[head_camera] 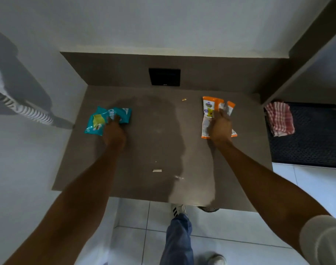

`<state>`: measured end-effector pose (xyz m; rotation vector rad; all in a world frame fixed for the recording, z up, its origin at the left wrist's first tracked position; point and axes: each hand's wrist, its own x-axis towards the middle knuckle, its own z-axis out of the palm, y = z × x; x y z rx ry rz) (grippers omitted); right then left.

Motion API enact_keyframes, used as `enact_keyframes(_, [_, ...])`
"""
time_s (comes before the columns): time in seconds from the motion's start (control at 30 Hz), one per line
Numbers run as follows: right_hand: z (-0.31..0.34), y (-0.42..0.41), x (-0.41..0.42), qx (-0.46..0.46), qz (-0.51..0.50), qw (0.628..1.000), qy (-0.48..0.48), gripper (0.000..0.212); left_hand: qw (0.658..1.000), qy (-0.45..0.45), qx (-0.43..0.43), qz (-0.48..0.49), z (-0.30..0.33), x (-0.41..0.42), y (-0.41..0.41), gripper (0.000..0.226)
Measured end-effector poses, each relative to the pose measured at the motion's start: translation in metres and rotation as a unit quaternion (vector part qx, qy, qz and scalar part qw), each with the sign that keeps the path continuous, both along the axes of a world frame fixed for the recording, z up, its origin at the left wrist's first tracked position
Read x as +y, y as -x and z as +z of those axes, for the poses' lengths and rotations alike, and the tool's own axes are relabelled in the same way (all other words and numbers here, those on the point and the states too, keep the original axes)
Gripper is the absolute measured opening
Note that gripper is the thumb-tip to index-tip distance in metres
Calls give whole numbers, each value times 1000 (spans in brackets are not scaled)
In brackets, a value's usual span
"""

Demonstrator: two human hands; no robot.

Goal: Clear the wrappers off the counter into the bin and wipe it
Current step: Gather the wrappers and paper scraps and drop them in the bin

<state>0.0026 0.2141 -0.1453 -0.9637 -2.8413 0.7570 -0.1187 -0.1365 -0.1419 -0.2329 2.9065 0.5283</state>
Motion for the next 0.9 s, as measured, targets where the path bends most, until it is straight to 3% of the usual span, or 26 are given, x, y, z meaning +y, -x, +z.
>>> enact_keyframes(0.17, [31, -28, -30, 82, -28, 988, 127, 49, 986, -128, 82, 72, 22, 21, -42, 48])
enact_keyframes(0.23, [50, -52, -45, 163, -43, 953, 252, 56, 967, -198, 113, 111, 40, 36, -76, 40])
enact_keyframes(0.3, [68, -80, -61, 245, -14, 889, 387, 66, 936, -298, 141, 119, 60, 54, -124, 27])
enact_keyframes(0.37, [83, -116, -83, 261, 37, 849, 457, 66, 882, -447, 109, 101, 77, 74, -184, 18])
enact_keyframes(0.4, [89, -135, -92, 255, 65, 849, 459, 61, 850, -517, 66, 82, 83, 85, -215, 14])
enact_keyframes(0.5, [94, -198, -109, 248, 132, 884, 373, 51, 742, -663, -50, 84, 87, 110, -300, 17])
enact_keyframes(0.57, [87, -246, -109, 222, 147, 912, 311, 55, 660, -734, -121, 106, 82, 113, -353, 34])
enact_keyframes(0.63, [69, -296, -109, 202, 167, 914, 311, 56, 596, -769, -192, 132, 71, 105, -402, 43])
enact_keyframes(0.67, [56, -322, -109, 189, 180, 914, 310, 56, 591, -761, -221, 151, 63, 102, -427, 42])
enact_keyframes(0.7, [41, -346, -109, 166, 192, 919, 301, 56, 608, -737, -247, 164, 54, 100, -451, 40])
enact_keyframes(0.77, [8, -386, -107, 90, 185, 927, 313, 60, 675, -645, -297, 199, 30, 102, -489, 33])
enact_keyframes(0.83, [-23, -411, -103, 1, 111, 932, 344, 65, 724, -562, -341, 209, 1, 116, -508, 36])
enact_keyframes(0.9, [-54, -417, -98, -65, -9, 931, 360, 63, 756, -501, -364, 209, -26, 138, -505, 21])
